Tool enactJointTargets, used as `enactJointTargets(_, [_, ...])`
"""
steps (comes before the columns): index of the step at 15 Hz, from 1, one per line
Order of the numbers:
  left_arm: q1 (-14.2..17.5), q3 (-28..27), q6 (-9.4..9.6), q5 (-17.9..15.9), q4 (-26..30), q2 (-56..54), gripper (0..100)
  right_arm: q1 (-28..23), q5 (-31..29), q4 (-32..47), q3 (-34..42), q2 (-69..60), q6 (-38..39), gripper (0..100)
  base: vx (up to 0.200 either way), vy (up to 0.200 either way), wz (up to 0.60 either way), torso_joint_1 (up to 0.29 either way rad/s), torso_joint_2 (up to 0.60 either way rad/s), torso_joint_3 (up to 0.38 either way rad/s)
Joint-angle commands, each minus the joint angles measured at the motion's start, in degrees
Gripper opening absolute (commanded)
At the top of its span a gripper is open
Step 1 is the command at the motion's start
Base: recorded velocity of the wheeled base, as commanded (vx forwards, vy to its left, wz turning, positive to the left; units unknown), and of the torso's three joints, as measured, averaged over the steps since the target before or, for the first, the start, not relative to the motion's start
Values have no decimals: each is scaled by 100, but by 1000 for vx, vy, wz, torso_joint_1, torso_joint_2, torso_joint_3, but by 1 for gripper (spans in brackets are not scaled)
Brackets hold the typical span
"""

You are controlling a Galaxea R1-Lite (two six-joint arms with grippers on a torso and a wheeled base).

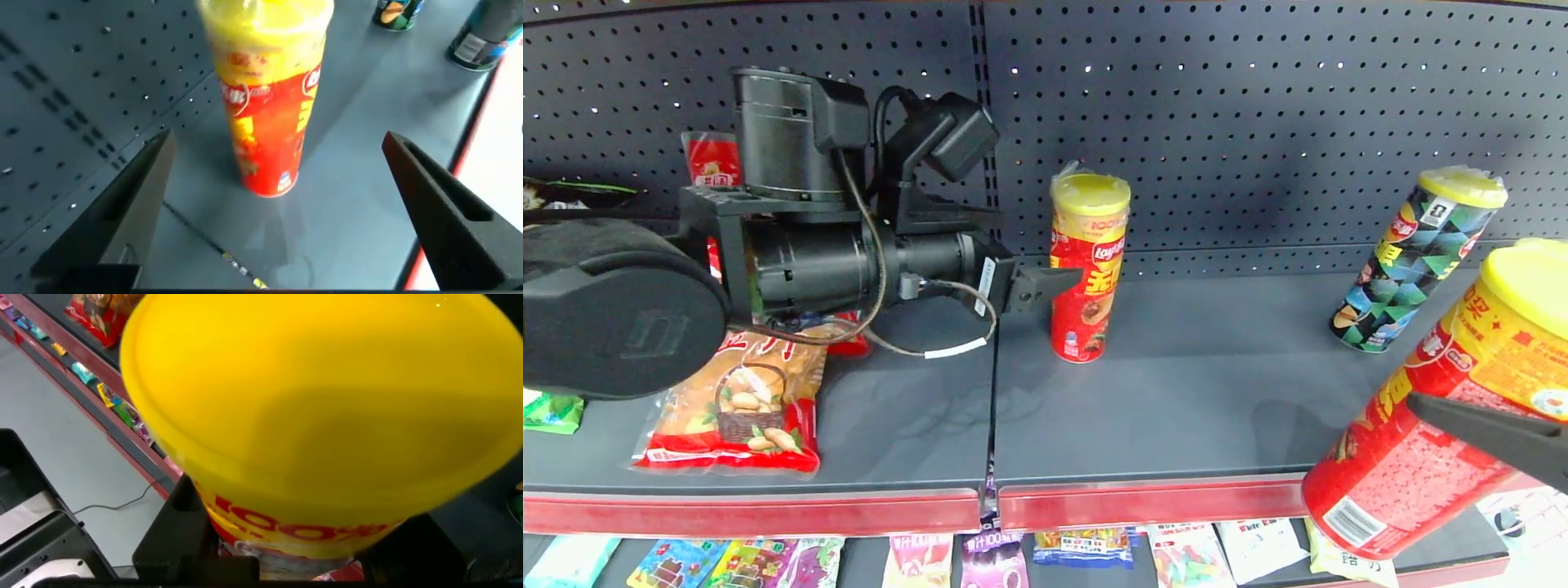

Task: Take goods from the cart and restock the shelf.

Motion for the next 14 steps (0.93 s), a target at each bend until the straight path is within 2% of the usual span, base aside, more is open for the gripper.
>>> enactJointTargets(1, [-72, -222, -1, 85, 1, 269, 100, 5, -1, -1, 1, 12, -1, 0, 0, 0, 0, 0, 0, 0])
enactJointTargets(5, [-178, -372, -1, 559, -7, 436, 100, 5, -1, -1, 1, 12, -10, 0, 0, 0, 0, 0, 0, 0])
enactJointTargets(8, [-371, -662, -1, 761, -16, 656, 100, 5, -1, 7, 1, 12, -10, 0, 0, 0, 0, 0, 0, 0])
enactJointTargets(14, [-485, -1163, -1, 1148, -25, 1096, 100, -22, -1, 7, 10, 12, -1, 0, 0, 0, 0, 0, 0, 0])
